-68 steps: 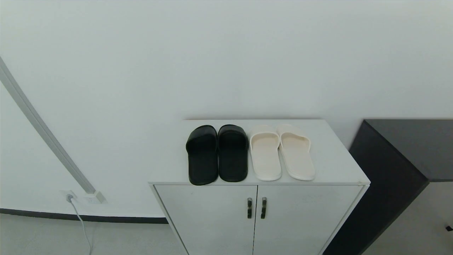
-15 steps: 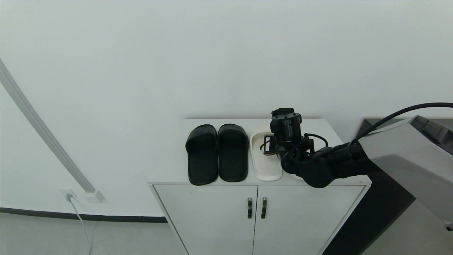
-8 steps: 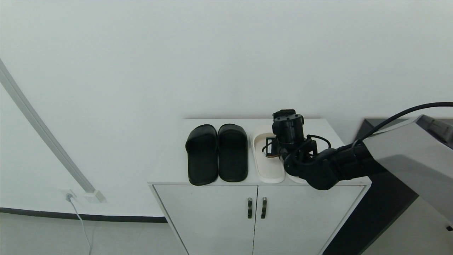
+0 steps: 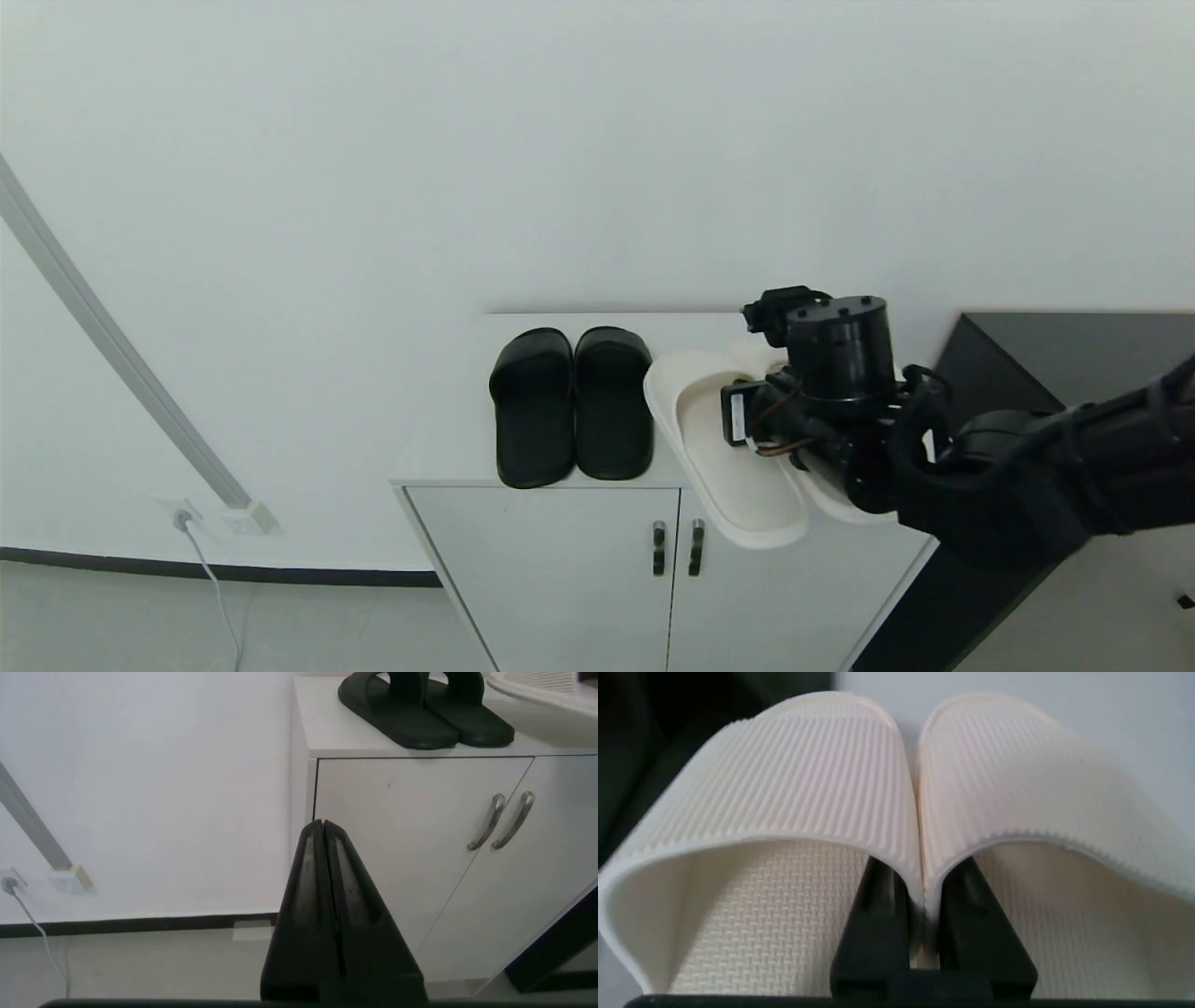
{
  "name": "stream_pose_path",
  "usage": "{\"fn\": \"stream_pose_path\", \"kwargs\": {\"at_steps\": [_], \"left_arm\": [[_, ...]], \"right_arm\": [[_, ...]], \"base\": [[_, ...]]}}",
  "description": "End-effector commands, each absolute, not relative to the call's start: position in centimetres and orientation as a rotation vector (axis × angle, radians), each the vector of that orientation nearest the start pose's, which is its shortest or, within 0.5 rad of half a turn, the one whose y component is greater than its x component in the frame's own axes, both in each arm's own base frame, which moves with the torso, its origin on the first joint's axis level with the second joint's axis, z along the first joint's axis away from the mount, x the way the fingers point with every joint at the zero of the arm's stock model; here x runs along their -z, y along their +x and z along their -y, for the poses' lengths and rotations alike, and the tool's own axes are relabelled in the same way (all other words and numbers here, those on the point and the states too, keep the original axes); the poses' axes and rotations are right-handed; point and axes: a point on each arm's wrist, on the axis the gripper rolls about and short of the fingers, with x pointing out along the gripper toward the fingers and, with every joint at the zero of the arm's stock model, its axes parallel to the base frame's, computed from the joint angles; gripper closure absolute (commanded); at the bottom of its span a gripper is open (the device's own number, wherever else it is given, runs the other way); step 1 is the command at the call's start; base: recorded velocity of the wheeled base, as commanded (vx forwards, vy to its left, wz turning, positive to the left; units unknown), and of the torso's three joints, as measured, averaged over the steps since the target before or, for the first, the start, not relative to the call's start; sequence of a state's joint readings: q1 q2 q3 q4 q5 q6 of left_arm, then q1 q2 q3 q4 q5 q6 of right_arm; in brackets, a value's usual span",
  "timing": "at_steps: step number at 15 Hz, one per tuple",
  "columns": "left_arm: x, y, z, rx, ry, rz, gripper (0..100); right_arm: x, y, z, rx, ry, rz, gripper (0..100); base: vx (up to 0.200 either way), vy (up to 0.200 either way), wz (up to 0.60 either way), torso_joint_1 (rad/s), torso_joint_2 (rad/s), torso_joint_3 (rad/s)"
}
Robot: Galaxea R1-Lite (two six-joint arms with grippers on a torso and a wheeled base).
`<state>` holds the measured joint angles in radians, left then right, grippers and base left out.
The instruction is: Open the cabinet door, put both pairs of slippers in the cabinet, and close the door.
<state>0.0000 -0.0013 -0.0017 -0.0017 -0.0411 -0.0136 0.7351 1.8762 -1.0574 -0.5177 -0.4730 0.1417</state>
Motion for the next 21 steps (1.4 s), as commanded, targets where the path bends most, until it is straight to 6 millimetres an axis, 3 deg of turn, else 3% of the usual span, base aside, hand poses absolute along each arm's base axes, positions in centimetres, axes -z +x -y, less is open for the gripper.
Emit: {"fn": "stream_pose_path", "kwargs": {"at_steps": [1, 5, 8, 10, 16, 21], "left_arm": [[-7.6, -2.3, 0.1, 0.041, -0.014, 0.003, 100], [-7.6, -2.3, 0.1, 0.043, -0.014, 0.003, 100], [-7.6, -2.3, 0.1, 0.045, -0.014, 0.003, 100], [-7.6, -2.3, 0.1, 0.045, -0.014, 0.003, 100], [-7.6, -2.3, 0.1, 0.045, -0.014, 0.003, 100], [-7.6, -2.3, 0.1, 0.043, -0.012, 0.003, 100]], "right_arm": [[-20.5, 22.5, -20.5, -0.385, 0.006, -0.232, 100], [-20.7, 17.8, -16.9, -0.624, 0.012, -0.255, 100], [-19.7, 16.5, -16.8, -0.681, 0.001, -0.290, 100], [-19.4, 16.3, -17.0, -0.695, -0.007, -0.300, 100], [-18.9, 16.2, -17.0, -0.698, -0.019, -0.320, 100], [-18.4, 16.2, -17.0, -0.695, -0.028, -0.334, 100]], "base": [[0.000, 0.000, 0.00, 0.000, 0.00, 0.000], [0.000, 0.000, 0.00, 0.000, 0.00, 0.000], [0.000, 0.000, 0.00, 0.000, 0.00, 0.000], [0.000, 0.000, 0.00, 0.000, 0.00, 0.000], [-0.200, 0.000, 0.00, 0.005, 0.00, 0.002], [0.000, 0.000, 0.00, 0.000, 0.00, 0.000]]}}
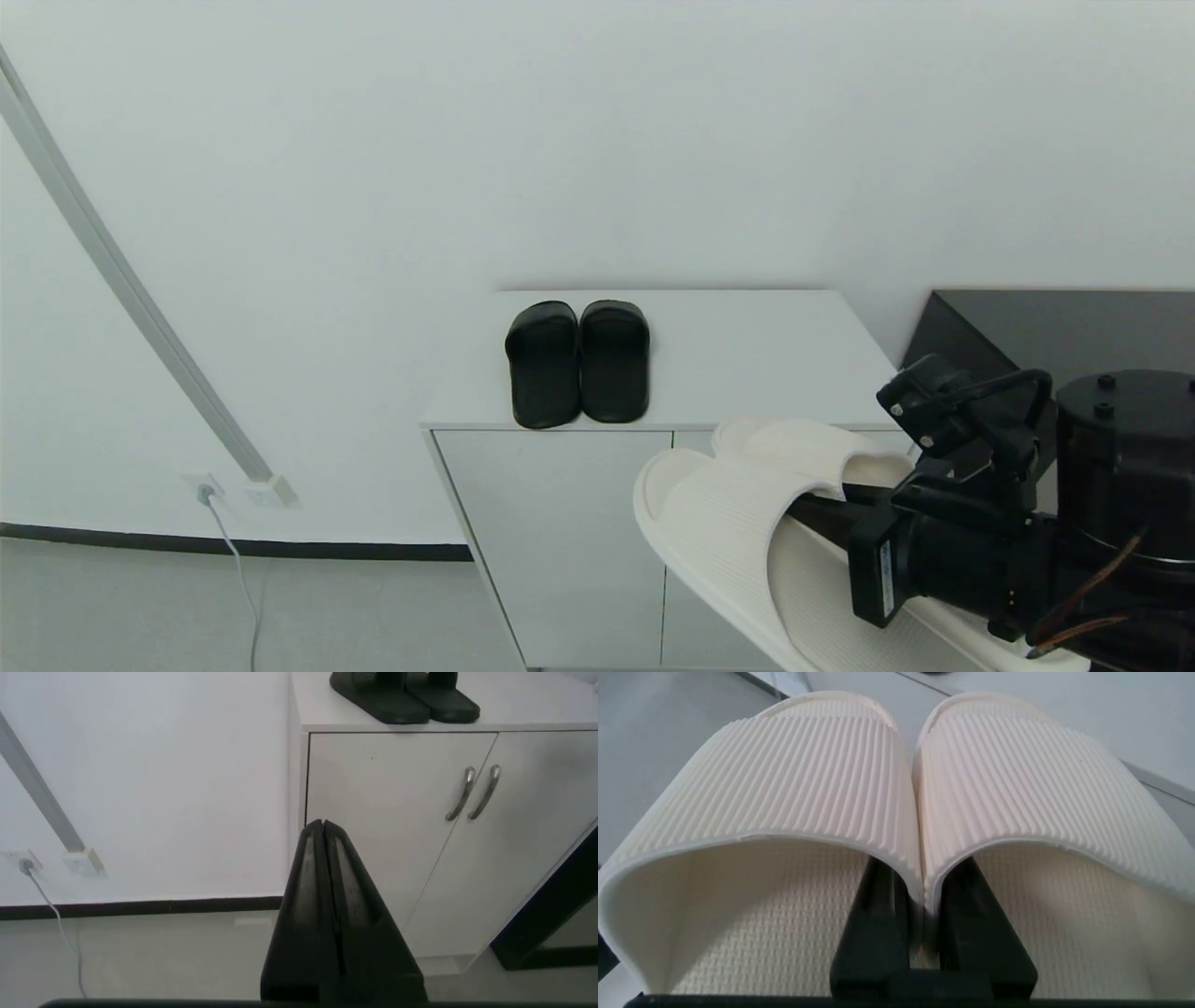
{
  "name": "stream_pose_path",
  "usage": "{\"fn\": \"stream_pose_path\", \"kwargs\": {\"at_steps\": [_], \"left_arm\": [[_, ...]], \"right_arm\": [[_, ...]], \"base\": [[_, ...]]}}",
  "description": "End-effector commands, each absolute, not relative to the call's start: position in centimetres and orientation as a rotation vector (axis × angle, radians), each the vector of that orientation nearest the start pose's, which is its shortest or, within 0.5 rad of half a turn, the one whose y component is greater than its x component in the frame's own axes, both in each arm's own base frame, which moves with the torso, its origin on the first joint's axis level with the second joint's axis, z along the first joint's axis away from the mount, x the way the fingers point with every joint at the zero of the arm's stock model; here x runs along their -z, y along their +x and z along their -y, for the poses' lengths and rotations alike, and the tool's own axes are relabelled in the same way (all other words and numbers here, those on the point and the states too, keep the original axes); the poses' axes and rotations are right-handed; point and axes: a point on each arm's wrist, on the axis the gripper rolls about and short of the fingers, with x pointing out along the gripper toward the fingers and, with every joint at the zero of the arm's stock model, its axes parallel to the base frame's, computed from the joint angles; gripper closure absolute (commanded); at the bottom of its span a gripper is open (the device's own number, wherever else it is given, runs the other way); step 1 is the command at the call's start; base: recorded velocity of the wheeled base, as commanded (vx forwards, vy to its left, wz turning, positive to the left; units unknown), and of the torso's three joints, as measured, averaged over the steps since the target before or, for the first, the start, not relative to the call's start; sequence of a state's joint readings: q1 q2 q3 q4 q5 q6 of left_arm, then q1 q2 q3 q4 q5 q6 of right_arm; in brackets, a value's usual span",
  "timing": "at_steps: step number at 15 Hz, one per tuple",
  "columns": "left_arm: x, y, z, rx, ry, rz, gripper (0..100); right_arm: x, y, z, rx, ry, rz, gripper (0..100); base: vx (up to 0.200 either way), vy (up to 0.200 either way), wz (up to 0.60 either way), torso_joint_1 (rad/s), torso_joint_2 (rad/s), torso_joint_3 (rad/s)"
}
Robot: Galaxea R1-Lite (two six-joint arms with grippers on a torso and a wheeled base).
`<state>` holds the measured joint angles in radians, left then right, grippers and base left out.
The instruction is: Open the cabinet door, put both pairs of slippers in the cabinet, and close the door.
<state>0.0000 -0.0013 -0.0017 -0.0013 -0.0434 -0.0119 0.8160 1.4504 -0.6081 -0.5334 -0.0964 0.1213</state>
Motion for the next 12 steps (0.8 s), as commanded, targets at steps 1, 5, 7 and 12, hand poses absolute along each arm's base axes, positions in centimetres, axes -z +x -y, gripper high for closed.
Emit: {"fn": "stream_pose_path", "kwargs": {"at_steps": [1, 5, 7, 12], "left_arm": [[-7.61, -2.29, 0.10, 0.043, -0.012, 0.003, 100], [-7.61, -2.29, 0.10, 0.043, -0.012, 0.003, 100], [-7.61, -2.29, 0.10, 0.043, -0.012, 0.003, 100], [-7.61, -2.29, 0.09, 0.041, -0.021, 0.003, 0]], "right_arm": [[-18.40, 16.23, -17.00, -0.695, -0.029, -0.335, 100], [-18.25, 16.19, -16.95, -0.695, -0.031, -0.339, 100], [-18.06, 16.13, -16.89, -0.697, -0.033, -0.345, 100], [-17.92, 15.93, -16.99, -0.703, -0.038, -0.350, 100]], "base": [[0.000, 0.000, 0.00, 0.000, 0.00, 0.000], [0.000, 0.000, 0.00, 0.000, 0.00, 0.000], [0.000, 0.000, 0.00, 0.000, 0.00, 0.000], [0.000, 0.000, 0.00, -0.134, 0.32, 0.179]]}}
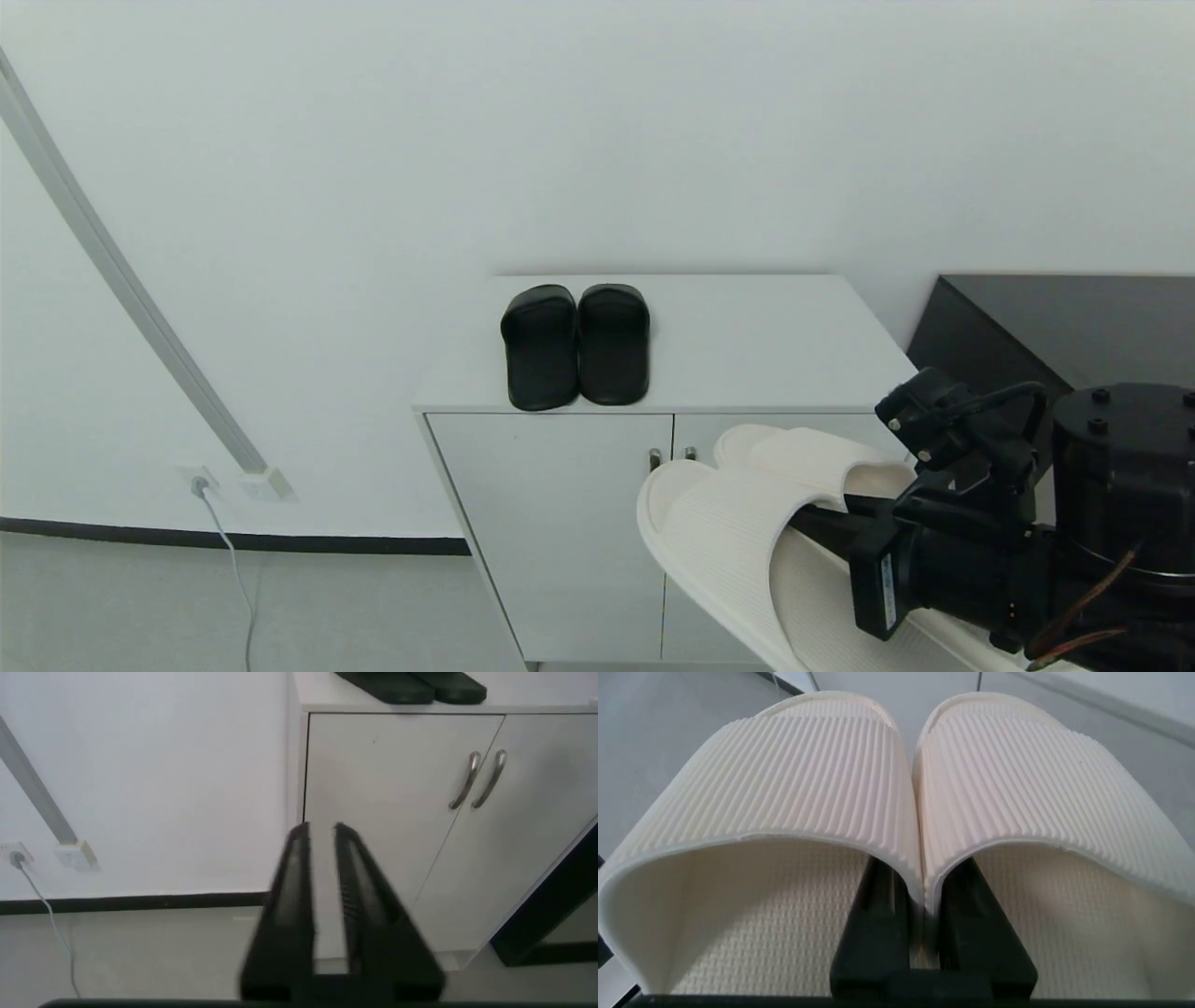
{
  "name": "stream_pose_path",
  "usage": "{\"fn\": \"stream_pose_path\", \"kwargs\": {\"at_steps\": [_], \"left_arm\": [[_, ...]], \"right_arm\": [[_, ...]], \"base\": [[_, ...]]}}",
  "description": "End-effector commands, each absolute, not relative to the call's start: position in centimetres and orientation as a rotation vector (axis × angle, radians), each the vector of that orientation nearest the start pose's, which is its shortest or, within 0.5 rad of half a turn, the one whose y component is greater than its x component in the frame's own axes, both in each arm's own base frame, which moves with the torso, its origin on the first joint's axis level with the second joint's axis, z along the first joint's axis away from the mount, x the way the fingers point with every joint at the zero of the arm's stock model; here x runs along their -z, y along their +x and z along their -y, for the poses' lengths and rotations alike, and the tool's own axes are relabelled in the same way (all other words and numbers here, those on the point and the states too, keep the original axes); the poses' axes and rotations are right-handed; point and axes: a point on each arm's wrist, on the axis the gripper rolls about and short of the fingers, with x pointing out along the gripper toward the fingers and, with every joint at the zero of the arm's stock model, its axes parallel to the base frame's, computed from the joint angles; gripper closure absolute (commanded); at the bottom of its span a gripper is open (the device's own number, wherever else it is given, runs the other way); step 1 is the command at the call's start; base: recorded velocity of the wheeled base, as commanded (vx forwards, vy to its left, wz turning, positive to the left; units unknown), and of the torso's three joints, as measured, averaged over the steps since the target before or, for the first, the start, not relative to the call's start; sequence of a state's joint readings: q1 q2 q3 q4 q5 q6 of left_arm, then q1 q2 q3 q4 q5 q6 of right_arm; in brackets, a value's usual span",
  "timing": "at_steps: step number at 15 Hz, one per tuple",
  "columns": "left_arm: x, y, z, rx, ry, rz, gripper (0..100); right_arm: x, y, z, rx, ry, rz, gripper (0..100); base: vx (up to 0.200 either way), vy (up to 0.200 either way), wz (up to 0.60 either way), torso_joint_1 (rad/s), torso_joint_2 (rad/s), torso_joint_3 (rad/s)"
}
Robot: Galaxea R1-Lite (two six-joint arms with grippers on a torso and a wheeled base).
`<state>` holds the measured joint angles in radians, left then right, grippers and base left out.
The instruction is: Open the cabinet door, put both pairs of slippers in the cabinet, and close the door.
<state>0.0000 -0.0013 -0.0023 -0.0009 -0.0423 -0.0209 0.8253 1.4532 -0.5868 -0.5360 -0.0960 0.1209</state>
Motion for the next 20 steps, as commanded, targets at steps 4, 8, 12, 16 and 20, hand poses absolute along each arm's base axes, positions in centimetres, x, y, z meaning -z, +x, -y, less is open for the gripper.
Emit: {"fn": "stream_pose_path", "kwargs": {"at_steps": [4, 8, 12, 16, 20], "left_arm": [[-7.61, -2.29, 0.09, 0.041, -0.017, 0.003, 0], [-7.61, -2.29, 0.09, 0.041, -0.017, 0.003, 0], [-7.61, -2.29, 0.10, 0.043, -0.017, 0.003, 0], [-7.61, -2.29, 0.10, 0.043, -0.017, 0.003, 0], [-7.61, -2.29, 0.10, 0.045, -0.017, 0.003, 0]], "right_arm": [[-17.81, 15.84, -16.94, -0.704, -0.040, -0.353, 100], [-17.75, 15.80, -16.95, -0.703, -0.042, -0.356, 100], [-17.44, 15.65, -16.89, -0.705, -0.047, -0.365, 100], [-17.31, 15.53, -16.80, -0.705, -0.051, -0.369, 100], [-17.15, 15.38, -16.84, -0.711, -0.055, -0.374, 100]], "base": [[0.000, 0.000, 0.00, -0.223, 0.53, 0.308], [0.000, 0.000, 0.00, -0.218, 0.54, 0.318], [0.000, 0.000, 0.00, -0.195, 0.52, 0.322], [0.000, 0.000, 0.00, -0.162, 0.50, 0.327], [0.000, 0.000, 0.00, -0.139, 0.48, 0.336]]}}
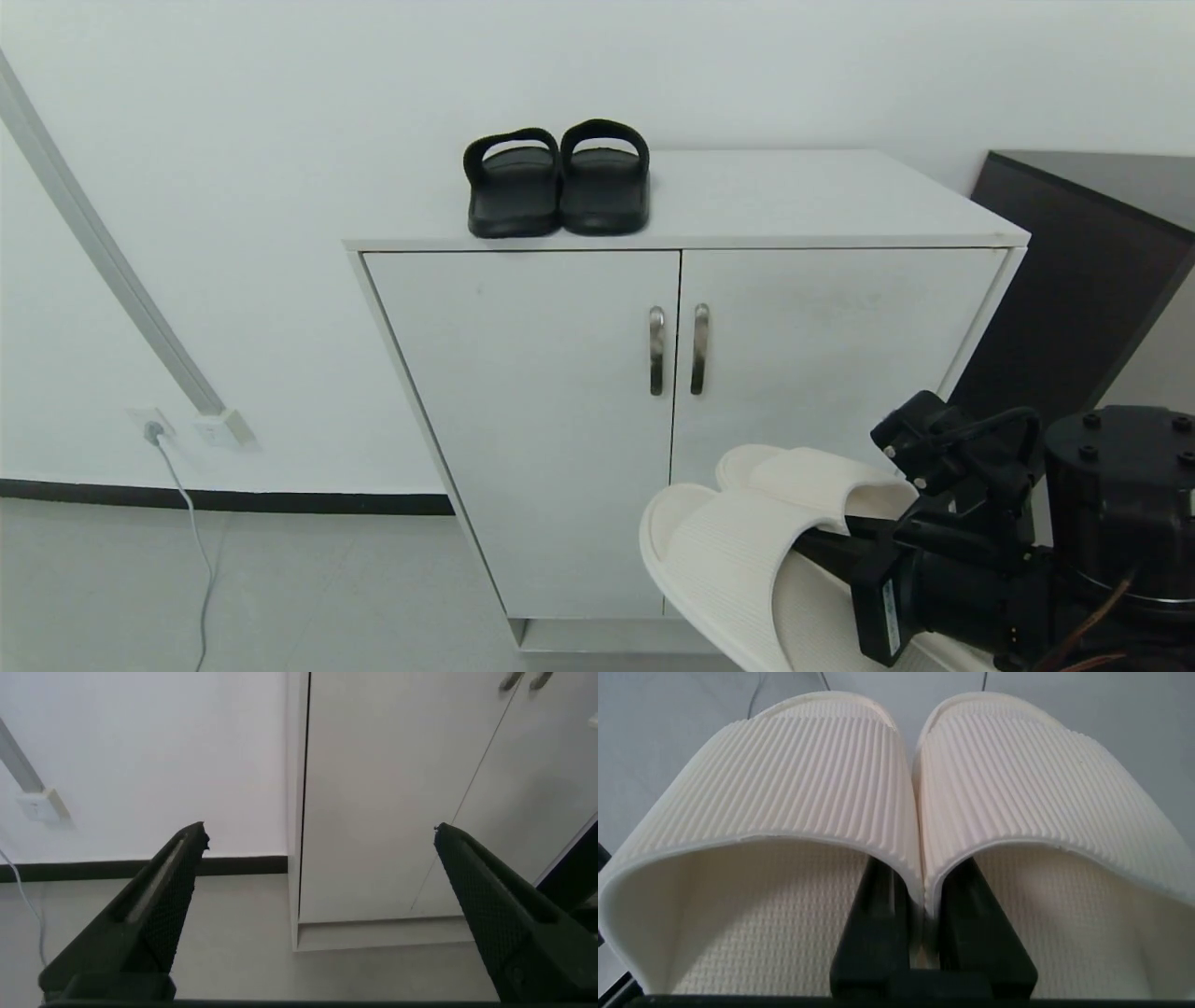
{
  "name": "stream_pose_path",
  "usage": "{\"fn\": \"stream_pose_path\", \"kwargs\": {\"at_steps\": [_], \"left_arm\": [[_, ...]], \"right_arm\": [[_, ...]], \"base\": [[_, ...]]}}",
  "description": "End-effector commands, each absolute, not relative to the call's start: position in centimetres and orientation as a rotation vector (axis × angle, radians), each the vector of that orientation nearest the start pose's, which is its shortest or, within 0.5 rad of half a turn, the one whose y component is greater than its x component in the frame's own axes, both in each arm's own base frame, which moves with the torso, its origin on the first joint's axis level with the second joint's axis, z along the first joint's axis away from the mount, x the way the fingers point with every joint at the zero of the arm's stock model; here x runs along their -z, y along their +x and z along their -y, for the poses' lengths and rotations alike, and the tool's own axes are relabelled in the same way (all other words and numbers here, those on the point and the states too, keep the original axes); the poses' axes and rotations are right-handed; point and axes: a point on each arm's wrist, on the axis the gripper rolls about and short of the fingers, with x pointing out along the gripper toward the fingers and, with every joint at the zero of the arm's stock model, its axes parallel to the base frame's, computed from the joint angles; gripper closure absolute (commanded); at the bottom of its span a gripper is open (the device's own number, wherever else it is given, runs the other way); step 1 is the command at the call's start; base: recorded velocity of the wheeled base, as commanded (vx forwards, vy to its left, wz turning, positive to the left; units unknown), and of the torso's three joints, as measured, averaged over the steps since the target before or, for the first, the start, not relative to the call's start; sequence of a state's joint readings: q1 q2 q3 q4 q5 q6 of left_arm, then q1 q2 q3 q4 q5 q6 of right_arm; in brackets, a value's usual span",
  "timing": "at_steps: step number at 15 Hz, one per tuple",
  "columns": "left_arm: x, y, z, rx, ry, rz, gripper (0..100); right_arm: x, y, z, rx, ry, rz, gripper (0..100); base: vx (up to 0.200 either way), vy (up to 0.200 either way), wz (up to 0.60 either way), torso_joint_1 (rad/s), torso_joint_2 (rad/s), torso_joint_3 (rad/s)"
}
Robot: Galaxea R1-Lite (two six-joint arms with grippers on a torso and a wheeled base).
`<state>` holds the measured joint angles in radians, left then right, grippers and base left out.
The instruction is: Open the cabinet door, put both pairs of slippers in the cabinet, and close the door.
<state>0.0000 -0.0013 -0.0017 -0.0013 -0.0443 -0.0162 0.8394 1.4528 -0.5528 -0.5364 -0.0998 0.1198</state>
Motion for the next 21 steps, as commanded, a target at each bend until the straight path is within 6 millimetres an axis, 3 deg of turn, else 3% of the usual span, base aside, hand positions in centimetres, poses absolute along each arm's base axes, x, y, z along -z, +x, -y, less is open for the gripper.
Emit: {"fn": "stream_pose_path", "kwargs": {"at_steps": [1, 10, 19, 21], "left_arm": [[-7.6, -2.3, 0.1, 0.045, -0.015, 0.003, 0], [-7.6, -2.3, 0.1, 0.045, -0.017, 0.003, 0], [-7.9, -2.2, 0.1, 0.046, -0.006, -0.002, 0], [-12.9, -2.8, 0.1, 0.066, -0.089, 0.069, 0]], "right_arm": [[-17.0, 15.3, -16.8, -0.712, -0.058, -0.380, 100], [-16.8, 15.1, -16.9, -0.718, -0.065, -0.388, 100], [-16.9, 15.0, -16.9, -0.720, -0.063, -0.382, 100], [-16.9, 14.9, -16.9, -0.720, -0.064, -0.383, 100]], "base": [[0.000, 0.000, 0.00, -0.124, 0.47, 0.344], [0.000, 0.000, 0.00, -0.059, 0.43, 0.364], [0.000, 0.000, 0.00, 0.001, 0.03, 0.028], [0.000, 0.000, 0.00, 0.000, 0.00, 0.000]]}}
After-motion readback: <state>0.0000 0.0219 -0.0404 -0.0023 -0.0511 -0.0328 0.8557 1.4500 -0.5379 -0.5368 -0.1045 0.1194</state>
